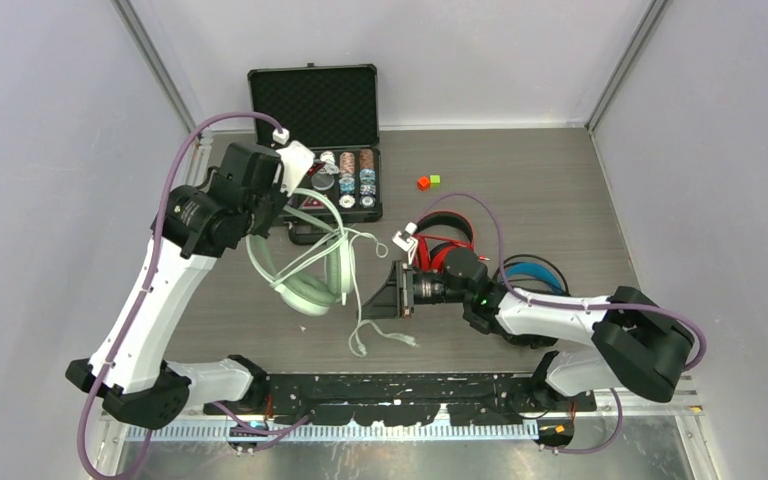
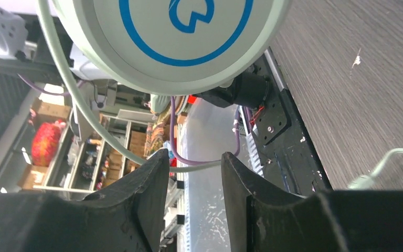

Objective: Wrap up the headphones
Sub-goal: Wrap the headphones cable around the headphones.

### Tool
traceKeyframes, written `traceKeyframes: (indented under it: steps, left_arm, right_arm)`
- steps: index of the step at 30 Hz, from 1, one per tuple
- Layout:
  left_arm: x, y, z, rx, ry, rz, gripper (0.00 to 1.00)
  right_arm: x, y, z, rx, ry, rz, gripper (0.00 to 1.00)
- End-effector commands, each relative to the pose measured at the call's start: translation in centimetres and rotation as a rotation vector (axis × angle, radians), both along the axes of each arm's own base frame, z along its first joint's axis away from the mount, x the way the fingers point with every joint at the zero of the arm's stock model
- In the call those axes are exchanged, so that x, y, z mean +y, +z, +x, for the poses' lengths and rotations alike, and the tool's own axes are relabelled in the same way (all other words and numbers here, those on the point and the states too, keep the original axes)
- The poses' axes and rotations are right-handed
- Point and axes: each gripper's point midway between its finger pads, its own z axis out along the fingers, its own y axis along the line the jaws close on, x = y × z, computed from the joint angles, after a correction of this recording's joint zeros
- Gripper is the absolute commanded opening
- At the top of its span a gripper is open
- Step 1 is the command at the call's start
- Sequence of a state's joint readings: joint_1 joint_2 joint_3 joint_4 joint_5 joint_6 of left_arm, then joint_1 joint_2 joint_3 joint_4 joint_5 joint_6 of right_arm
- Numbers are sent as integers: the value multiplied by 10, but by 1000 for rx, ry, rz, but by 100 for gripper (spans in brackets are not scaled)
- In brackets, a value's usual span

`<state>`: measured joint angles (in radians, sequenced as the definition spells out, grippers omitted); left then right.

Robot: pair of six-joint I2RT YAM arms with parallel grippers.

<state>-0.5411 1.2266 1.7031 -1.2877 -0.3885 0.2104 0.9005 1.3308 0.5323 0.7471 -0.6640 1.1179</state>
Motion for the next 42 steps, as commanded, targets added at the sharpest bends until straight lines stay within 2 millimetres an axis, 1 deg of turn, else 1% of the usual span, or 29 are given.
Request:
traceKeyframes:
  steps: [1, 4, 8, 10, 12, 14, 16, 19, 21, 25, 29, 32, 34, 37, 40, 41, 42]
  left_arm:
    - [-9, 23, 6, -77, 18, -106, 0]
    - [-11, 22, 7, -72, 21, -109, 0]
    - [-11, 26, 8, -81, 25, -117, 0]
    - [-11, 29, 9, -91, 25, -125, 0]
    - [-12, 32, 9, -101, 27, -133, 0]
    - [-12, 35, 10, -115, 29, -147, 0]
    - [-13, 38, 9, -131, 26, -165, 0]
    - [-15, 44, 8, -159, 22, -193, 0]
    - [-15, 47, 8, -170, 18, -204, 0]
    - [-16, 47, 8, -165, 18, -205, 0]
    - [-16, 44, 8, -159, 13, -202, 0]
    - [-17, 42, 7, -152, 10, -205, 0]
    - [-18, 43, 6, -153, 9, -212, 0]
    - [-20, 44, 4, -150, -4, -222, 0]
    - [-20, 48, 2, -151, 8, -244, 0]
    - [-21, 50, 2, -153, 24, -269, 0]
    - [-24, 50, 2, -149, 41, -301, 0]
  right_arm:
    - [14, 5, -4, -137, 1, 47, 47]
    - [22, 5, -5, -152, 1, 58, 46]
    - [22, 18, -2, -174, -37, 127, 46]
    - [16, 27, 2, -195, -87, 143, 47]
    - [7, 31, 8, -220, -151, 124, 47]
    - [-5, 31, 13, -267, -215, 87, 48]
    - [-19, 30, 23, -301, -308, 49, 49]
    - [-38, 42, 29, -349, -398, 63, 51]
    - [-44, 53, 28, -369, -419, 92, 52]
    - [-41, 68, 25, -374, -396, 103, 53]
    - [-36, 87, 20, -349, -367, 173, 53]
    - [-32, 96, 20, -335, -356, 205, 53]
    - [-29, 94, 23, -337, -365, 199, 53]
    - [-31, 86, 30, -379, -398, 153, 52]
    - [-42, 71, 41, -467, -456, 49, 53]
    - [-46, 67, 42, -496, -468, 27, 53]
    - [-49, 67, 40, -541, -460, 28, 53]
